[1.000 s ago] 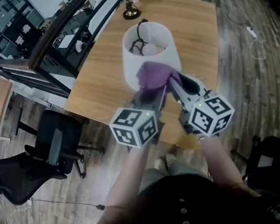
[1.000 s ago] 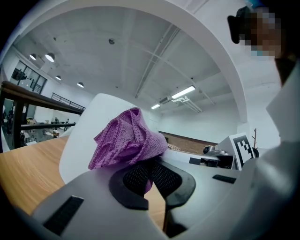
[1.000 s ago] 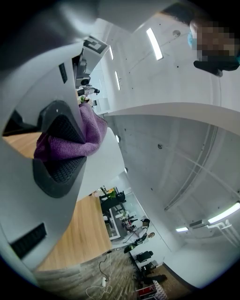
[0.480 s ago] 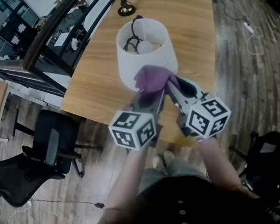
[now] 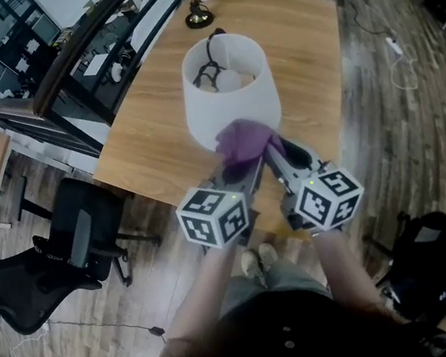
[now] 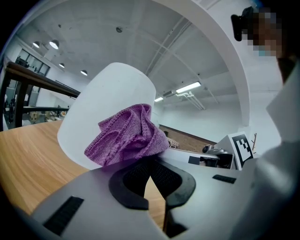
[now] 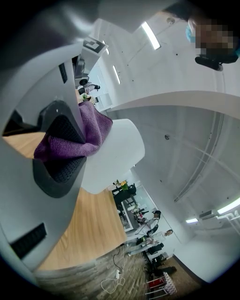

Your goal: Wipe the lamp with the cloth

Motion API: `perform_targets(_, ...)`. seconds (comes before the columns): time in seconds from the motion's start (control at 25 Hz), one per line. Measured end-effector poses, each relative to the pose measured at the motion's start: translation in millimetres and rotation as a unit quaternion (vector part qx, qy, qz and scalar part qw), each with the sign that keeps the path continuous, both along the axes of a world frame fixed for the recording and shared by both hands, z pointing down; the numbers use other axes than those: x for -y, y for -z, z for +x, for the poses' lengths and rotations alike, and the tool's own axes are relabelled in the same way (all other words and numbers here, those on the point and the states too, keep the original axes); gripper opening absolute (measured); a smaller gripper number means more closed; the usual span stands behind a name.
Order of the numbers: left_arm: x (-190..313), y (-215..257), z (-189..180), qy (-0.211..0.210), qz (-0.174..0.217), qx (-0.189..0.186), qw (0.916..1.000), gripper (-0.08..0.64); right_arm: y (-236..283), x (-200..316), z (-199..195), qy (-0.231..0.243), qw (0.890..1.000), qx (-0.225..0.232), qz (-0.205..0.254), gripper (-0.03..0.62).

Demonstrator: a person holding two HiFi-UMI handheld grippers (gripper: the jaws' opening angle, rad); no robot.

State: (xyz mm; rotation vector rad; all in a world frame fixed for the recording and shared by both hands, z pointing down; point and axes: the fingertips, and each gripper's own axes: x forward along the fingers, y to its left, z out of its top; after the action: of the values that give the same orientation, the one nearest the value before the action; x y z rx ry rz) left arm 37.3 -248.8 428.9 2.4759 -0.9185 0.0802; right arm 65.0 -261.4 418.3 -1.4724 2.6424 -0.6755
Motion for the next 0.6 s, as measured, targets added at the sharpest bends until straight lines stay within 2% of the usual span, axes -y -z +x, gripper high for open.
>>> perform_targets(0.44,-8,-16,1,-0.002,-0.016,0.006,0.9998,0.011,-27,-9,3,-0.003,0.999,-0.004,-0.038,0.078)
perform_targets(0.6,-9,-15,2,-0.002,-0.014,0.006,0.9999,0.011,-18,-11,11,-0.015,1.0,0.0,-0.021,0.078)
